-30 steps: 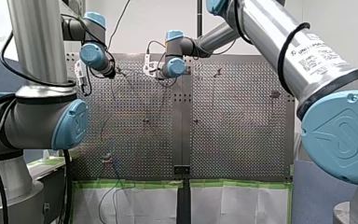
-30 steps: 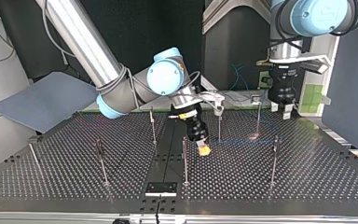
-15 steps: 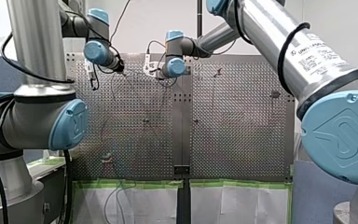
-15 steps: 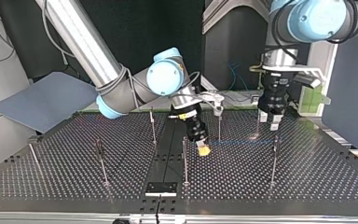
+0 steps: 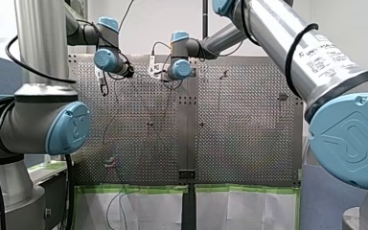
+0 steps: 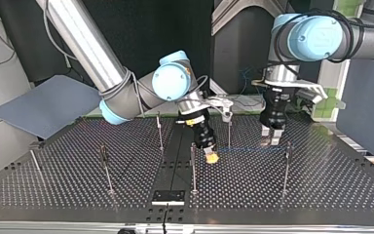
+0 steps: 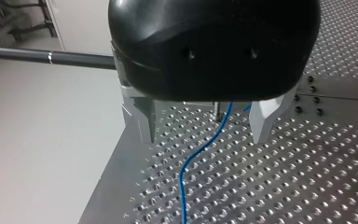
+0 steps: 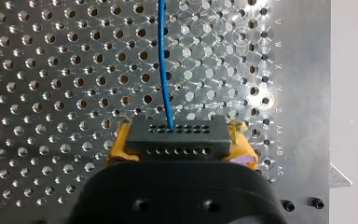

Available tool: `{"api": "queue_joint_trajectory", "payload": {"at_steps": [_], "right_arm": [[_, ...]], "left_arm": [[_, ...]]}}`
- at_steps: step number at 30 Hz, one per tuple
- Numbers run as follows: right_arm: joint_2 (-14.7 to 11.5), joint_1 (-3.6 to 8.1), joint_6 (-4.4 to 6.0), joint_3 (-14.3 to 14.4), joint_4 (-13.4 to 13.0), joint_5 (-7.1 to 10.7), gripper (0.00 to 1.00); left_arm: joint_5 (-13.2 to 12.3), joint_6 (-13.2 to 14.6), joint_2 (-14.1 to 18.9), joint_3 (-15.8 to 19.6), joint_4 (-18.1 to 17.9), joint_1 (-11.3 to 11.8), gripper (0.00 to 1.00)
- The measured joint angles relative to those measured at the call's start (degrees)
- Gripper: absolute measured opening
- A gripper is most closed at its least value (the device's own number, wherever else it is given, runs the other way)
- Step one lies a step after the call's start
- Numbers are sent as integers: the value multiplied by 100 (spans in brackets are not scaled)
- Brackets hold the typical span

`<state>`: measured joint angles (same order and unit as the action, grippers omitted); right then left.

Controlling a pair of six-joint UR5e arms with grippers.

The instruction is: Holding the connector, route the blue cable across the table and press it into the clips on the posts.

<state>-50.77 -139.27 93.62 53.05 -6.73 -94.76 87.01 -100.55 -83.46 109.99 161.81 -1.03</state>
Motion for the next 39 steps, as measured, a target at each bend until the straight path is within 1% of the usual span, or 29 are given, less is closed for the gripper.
{"api": "queue_joint_trajectory", "payload": {"at_steps": [6,11,16,22,27,32,36,39], "right_arm": [[2,0,0,0,-2,6,0],[1,-7,0,0,4,9,0],[1,-9,0,1,9,15,0],[1,-13,0,1,13,18,0],[1,-16,0,0,13,18,0],[0,-18,0,1,14,18,0],[0,-19,0,0,14,18,0],[0,-17,5,1,14,18,0]], "left_arm": [[47,21,-178,-115,-121,-56,100],[127,71,-422,-354,-120,-99,100],[326,137,-684,-628,-101,-115,100],[412,166,-832,-891,-97,-110,100],[371,165,-886,-947,-133,-101,100],[382,193,-1094,-996,-191,-94,100],[422,204,-1271,-1119,-226,-82,100],[445,223,-1315,-1164,-225,-85,100]]}}
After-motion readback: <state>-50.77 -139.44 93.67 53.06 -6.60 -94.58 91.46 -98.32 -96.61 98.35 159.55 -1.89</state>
